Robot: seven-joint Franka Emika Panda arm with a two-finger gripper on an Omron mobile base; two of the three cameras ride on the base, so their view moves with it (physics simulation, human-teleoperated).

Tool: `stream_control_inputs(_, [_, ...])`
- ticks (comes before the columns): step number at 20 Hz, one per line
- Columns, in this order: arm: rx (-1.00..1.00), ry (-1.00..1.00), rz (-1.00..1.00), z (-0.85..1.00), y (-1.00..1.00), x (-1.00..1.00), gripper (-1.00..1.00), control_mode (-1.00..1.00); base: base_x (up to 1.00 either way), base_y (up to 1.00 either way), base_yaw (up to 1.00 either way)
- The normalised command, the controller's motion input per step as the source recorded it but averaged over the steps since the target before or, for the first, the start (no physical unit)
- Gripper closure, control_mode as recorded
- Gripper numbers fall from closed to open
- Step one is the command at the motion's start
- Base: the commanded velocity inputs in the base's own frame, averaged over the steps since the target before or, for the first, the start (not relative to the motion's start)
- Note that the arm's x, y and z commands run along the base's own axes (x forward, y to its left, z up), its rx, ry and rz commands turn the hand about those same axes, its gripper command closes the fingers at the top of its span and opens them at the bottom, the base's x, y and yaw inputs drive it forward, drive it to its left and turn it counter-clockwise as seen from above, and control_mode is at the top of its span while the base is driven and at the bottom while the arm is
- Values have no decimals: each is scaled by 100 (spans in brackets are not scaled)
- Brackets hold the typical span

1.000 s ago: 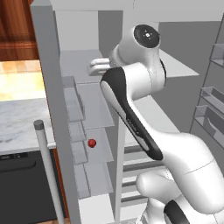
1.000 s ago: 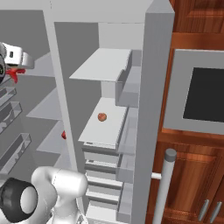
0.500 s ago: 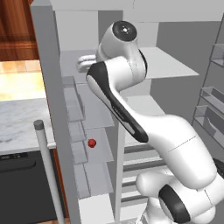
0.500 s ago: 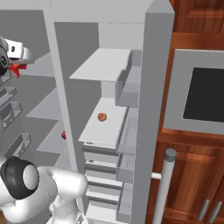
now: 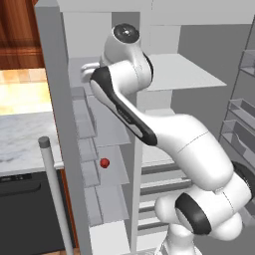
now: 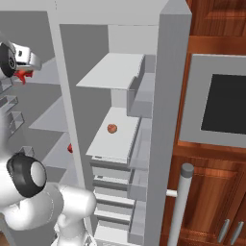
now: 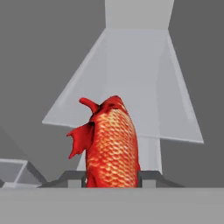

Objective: There's a fish in the fridge that needs to be moved to the freezer for freezing. Pick up the fish from the fridge, place it on any shelf in the freezer, and close the fridge and freezer doors when done.

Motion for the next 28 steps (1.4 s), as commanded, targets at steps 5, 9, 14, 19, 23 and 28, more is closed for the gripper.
stream_control_inputs(5, [0,5,0,-23,7,44,100,-100,0,0,0])
stream_control_inputs(9, [0,9,-1,-18,9,53,100,-100,0,0,0])
stream_control_inputs(14, [-1,10,-2,-12,6,47,100,-100,0,0,0])
stream_control_inputs(19, [-6,2,-7,-9,12,45,100,-100,0,0,0])
stream_control_inputs(23, [-11,2,-9,-9,30,46,100,-100,0,0,0])
stream_control_inputs(28, [-8,6,-8,-18,13,50,100,-100,0,0,0])
